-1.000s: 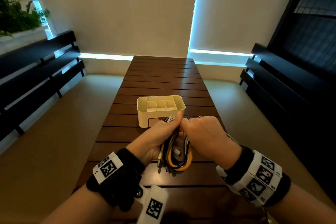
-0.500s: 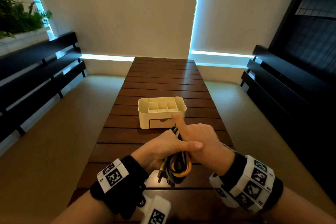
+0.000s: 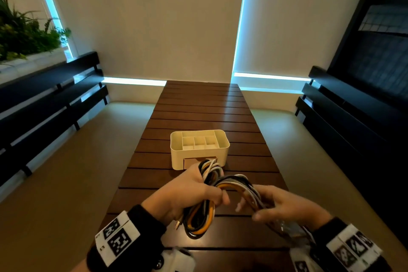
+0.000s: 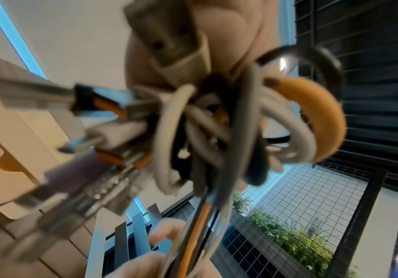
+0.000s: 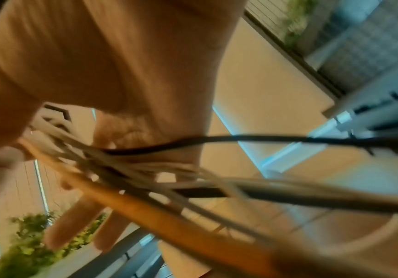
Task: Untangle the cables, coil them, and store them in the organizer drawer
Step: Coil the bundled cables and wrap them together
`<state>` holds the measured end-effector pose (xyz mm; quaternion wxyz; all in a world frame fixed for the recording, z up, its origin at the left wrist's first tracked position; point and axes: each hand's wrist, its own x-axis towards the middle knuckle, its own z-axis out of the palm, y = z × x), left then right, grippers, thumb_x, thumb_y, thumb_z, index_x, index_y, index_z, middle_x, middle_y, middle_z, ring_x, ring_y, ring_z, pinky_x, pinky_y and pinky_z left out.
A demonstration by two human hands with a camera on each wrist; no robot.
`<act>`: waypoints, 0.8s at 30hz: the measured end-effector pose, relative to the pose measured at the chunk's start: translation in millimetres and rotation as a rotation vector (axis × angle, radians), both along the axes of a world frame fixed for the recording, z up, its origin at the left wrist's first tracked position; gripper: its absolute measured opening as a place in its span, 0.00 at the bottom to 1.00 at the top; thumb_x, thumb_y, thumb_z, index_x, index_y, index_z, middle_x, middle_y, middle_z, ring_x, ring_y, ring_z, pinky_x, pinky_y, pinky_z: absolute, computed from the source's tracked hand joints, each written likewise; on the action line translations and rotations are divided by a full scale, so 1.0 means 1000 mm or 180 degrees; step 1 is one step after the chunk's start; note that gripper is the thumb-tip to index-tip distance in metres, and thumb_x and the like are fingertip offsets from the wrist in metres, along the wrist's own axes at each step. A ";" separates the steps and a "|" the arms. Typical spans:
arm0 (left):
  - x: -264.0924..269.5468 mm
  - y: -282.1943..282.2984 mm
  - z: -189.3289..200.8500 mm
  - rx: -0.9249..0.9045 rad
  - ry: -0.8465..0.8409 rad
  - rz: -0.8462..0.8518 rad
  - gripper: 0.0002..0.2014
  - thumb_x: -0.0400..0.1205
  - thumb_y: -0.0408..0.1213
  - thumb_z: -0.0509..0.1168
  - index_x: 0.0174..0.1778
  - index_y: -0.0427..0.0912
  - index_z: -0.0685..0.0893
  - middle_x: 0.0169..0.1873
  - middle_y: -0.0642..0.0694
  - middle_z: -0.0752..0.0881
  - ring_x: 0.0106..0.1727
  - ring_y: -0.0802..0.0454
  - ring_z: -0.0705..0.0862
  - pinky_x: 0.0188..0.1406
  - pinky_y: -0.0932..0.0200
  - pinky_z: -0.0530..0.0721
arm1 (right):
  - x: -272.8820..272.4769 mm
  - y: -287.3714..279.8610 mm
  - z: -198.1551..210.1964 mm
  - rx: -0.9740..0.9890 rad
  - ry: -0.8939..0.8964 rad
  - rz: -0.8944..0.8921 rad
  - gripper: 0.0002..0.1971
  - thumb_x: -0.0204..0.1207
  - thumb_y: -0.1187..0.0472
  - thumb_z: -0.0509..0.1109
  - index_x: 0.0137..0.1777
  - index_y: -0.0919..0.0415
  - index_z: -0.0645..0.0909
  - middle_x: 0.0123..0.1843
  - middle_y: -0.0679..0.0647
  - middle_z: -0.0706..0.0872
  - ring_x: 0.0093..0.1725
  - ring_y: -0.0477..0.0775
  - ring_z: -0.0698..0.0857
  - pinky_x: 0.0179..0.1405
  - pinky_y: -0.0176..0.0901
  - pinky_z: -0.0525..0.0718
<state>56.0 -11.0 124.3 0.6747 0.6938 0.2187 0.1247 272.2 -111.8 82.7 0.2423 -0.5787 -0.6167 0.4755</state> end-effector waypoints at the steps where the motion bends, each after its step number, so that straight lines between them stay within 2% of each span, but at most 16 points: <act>1: 0.001 -0.001 0.000 0.0054 -0.0059 -0.0028 0.14 0.68 0.16 0.67 0.32 0.42 0.83 0.30 0.44 0.87 0.29 0.56 0.84 0.32 0.64 0.81 | -0.005 -0.001 -0.005 -0.0030 0.0337 -0.0091 0.25 0.70 0.63 0.75 0.66 0.58 0.73 0.58 0.61 0.85 0.56 0.57 0.85 0.58 0.45 0.82; 2: 0.002 -0.002 0.001 0.0092 -0.0120 -0.0032 0.14 0.67 0.17 0.68 0.31 0.43 0.84 0.30 0.45 0.87 0.30 0.56 0.84 0.33 0.64 0.81 | -0.012 -0.002 -0.008 -0.0004 0.0468 -0.0202 0.26 0.70 0.64 0.75 0.67 0.56 0.72 0.54 0.58 0.87 0.52 0.54 0.87 0.53 0.43 0.83; 3: 0.003 -0.003 0.001 0.0125 -0.0182 0.0003 0.15 0.67 0.16 0.68 0.31 0.43 0.84 0.29 0.46 0.87 0.31 0.57 0.84 0.33 0.64 0.81 | -0.018 -0.001 -0.009 0.0173 0.0456 -0.0357 0.21 0.70 0.63 0.75 0.62 0.55 0.75 0.45 0.51 0.88 0.43 0.47 0.86 0.46 0.40 0.83; 5: 0.005 -0.002 0.000 0.0162 -0.0340 0.0138 0.14 0.68 0.15 0.68 0.35 0.41 0.81 0.29 0.46 0.87 0.31 0.57 0.85 0.35 0.63 0.82 | -0.028 0.000 -0.007 0.0769 0.0153 -0.0732 0.07 0.72 0.55 0.72 0.46 0.55 0.80 0.31 0.42 0.83 0.31 0.39 0.79 0.36 0.37 0.78; 7: 0.006 -0.001 -0.002 0.0290 -0.0497 0.0365 0.15 0.69 0.16 0.70 0.42 0.39 0.80 0.28 0.49 0.86 0.31 0.57 0.85 0.35 0.62 0.82 | -0.033 -0.001 0.000 0.1121 0.0108 -0.0994 0.09 0.73 0.50 0.70 0.39 0.55 0.79 0.27 0.42 0.79 0.27 0.39 0.74 0.32 0.35 0.74; 9: 0.008 0.001 -0.004 0.0408 -0.0681 0.0571 0.18 0.70 0.14 0.70 0.49 0.37 0.77 0.28 0.50 0.86 0.30 0.58 0.85 0.32 0.64 0.82 | -0.033 -0.001 0.012 0.1208 -0.0199 -0.1053 0.06 0.74 0.52 0.71 0.43 0.52 0.78 0.30 0.42 0.81 0.29 0.39 0.78 0.34 0.33 0.77; 10: 0.008 0.002 -0.004 0.0425 -0.0766 0.0612 0.20 0.70 0.12 0.69 0.51 0.36 0.75 0.28 0.50 0.86 0.29 0.58 0.86 0.31 0.65 0.82 | -0.033 -0.001 0.017 0.1265 -0.0509 -0.1025 0.08 0.73 0.53 0.73 0.48 0.47 0.77 0.33 0.42 0.84 0.33 0.38 0.82 0.37 0.33 0.81; 12: 0.007 0.000 -0.003 0.0458 -0.0892 0.0600 0.22 0.69 0.12 0.69 0.53 0.36 0.73 0.30 0.49 0.85 0.30 0.57 0.86 0.31 0.65 0.82 | -0.036 -0.001 0.027 0.1520 -0.0872 -0.1035 0.25 0.68 0.55 0.77 0.59 0.39 0.69 0.43 0.41 0.86 0.44 0.35 0.86 0.45 0.31 0.85; 14: 0.008 -0.002 0.000 0.0543 -0.1002 0.0576 0.24 0.67 0.14 0.71 0.53 0.37 0.73 0.32 0.49 0.84 0.33 0.57 0.85 0.34 0.65 0.82 | -0.044 0.006 0.031 0.1965 -0.0670 -0.1118 0.35 0.65 0.56 0.79 0.67 0.42 0.63 0.51 0.39 0.85 0.51 0.35 0.85 0.50 0.29 0.84; 16: 0.008 -0.003 0.002 0.0552 -0.1124 0.0568 0.24 0.65 0.17 0.71 0.51 0.39 0.73 0.32 0.52 0.83 0.33 0.58 0.84 0.34 0.64 0.82 | -0.050 0.013 0.027 0.2294 -0.0401 -0.1037 0.33 0.67 0.52 0.76 0.69 0.44 0.64 0.53 0.40 0.85 0.52 0.38 0.86 0.49 0.28 0.83; 19: 0.006 0.000 0.004 0.0625 -0.1251 0.0735 0.23 0.66 0.14 0.68 0.50 0.39 0.72 0.28 0.56 0.82 0.29 0.60 0.81 0.30 0.67 0.79 | -0.056 0.010 0.031 0.2146 -0.0002 -0.0868 0.20 0.71 0.43 0.67 0.63 0.43 0.73 0.44 0.38 0.86 0.40 0.37 0.85 0.36 0.28 0.81; 21: 0.005 -0.001 0.001 0.0620 -0.1274 0.0848 0.23 0.69 0.10 0.67 0.50 0.39 0.72 0.28 0.53 0.84 0.30 0.59 0.84 0.31 0.67 0.79 | -0.057 0.004 0.031 0.1939 0.0501 -0.0807 0.25 0.71 0.35 0.63 0.62 0.50 0.76 0.36 0.41 0.83 0.30 0.38 0.79 0.28 0.27 0.75; 24: 0.013 -0.008 -0.010 0.0482 -0.1375 0.1068 0.21 0.70 0.17 0.71 0.51 0.42 0.74 0.34 0.41 0.85 0.37 0.52 0.86 0.36 0.62 0.82 | -0.065 0.006 0.023 0.2072 0.0884 -0.1340 0.37 0.68 0.26 0.56 0.55 0.61 0.78 0.25 0.45 0.75 0.22 0.39 0.68 0.21 0.28 0.66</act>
